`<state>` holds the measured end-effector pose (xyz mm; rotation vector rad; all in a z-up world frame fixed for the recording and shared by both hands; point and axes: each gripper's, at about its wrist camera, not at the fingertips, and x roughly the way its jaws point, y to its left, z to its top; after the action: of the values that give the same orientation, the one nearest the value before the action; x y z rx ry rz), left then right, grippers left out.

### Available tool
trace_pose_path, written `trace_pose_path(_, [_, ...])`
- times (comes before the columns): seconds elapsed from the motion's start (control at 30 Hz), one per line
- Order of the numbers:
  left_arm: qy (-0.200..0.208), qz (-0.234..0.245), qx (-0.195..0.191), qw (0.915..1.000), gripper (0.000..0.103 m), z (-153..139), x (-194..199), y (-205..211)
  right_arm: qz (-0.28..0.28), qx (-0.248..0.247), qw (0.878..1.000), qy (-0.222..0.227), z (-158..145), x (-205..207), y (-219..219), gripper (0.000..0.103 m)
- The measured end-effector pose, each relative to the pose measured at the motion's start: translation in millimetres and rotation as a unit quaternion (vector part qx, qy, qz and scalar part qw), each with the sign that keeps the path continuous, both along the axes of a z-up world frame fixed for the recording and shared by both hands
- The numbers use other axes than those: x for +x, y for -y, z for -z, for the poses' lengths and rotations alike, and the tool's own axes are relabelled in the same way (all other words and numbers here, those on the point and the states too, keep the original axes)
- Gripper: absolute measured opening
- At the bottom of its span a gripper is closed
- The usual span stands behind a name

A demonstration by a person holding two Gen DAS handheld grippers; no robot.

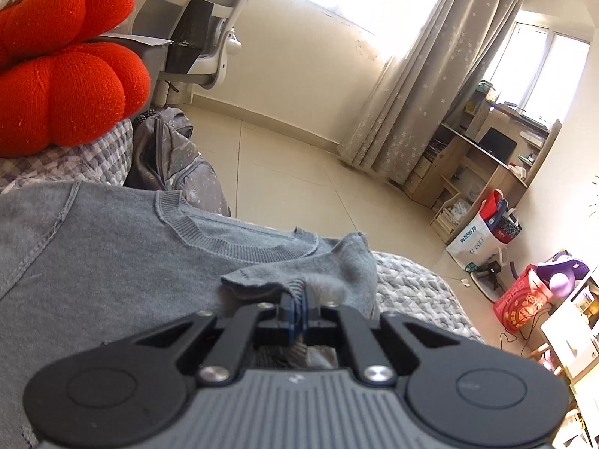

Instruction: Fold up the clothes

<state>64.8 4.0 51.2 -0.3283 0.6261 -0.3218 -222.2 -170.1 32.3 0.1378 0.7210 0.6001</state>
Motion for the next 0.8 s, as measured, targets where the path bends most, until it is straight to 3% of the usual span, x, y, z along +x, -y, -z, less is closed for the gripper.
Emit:
trace_pose_path(0.1, [-0.049,0.024,0.008,0.9985,0.005,14,5,-4,-0.003,-0.021,1.0,-0.016,5,5,-2,0.004])
trace_pose_path(0.13, [-0.067,0.026,0.012,0.9973,0.009,19,7,-8,-0.01,-0.017,1.0,-0.011,2,4,1,0.014])
trace_pose_path(0.27, [-0.084,-0.003,-0.021,0.9962,0.013,26,13,-38,-0.017,0.039,0.999,0.012,-19,7,29,0.019])
trace_pose_path(0.4, [-0.101,-0.039,-0.077,0.9911,0.024,25,32,-65,0.059,0.03,0.998,0.021,-31,47,61,0.032])
trace_pose_path(0.53, [-0.103,-0.05,-0.075,0.9905,0.046,25,50,-58,0.1,0.041,0.994,0.002,-36,105,82,0.032])
trace_pose_path(0.63, [-0.112,-0.038,-0.082,0.9895,0.054,32,66,-43,0.124,0.053,0.991,-0.005,-38,146,92,0.032])
trace_pose_path(0.77, [-0.092,-0.028,-0.05,0.9941,0.049,40,76,-20,0.143,0.055,0.988,-0.007,-29,178,92,0.032])
trace_pose_path(0.8, [-0.084,-0.022,-0.037,0.9956,0.031,40,77,-15,0.14,0.061,0.988,-0.01,-24,182,91,0.032])
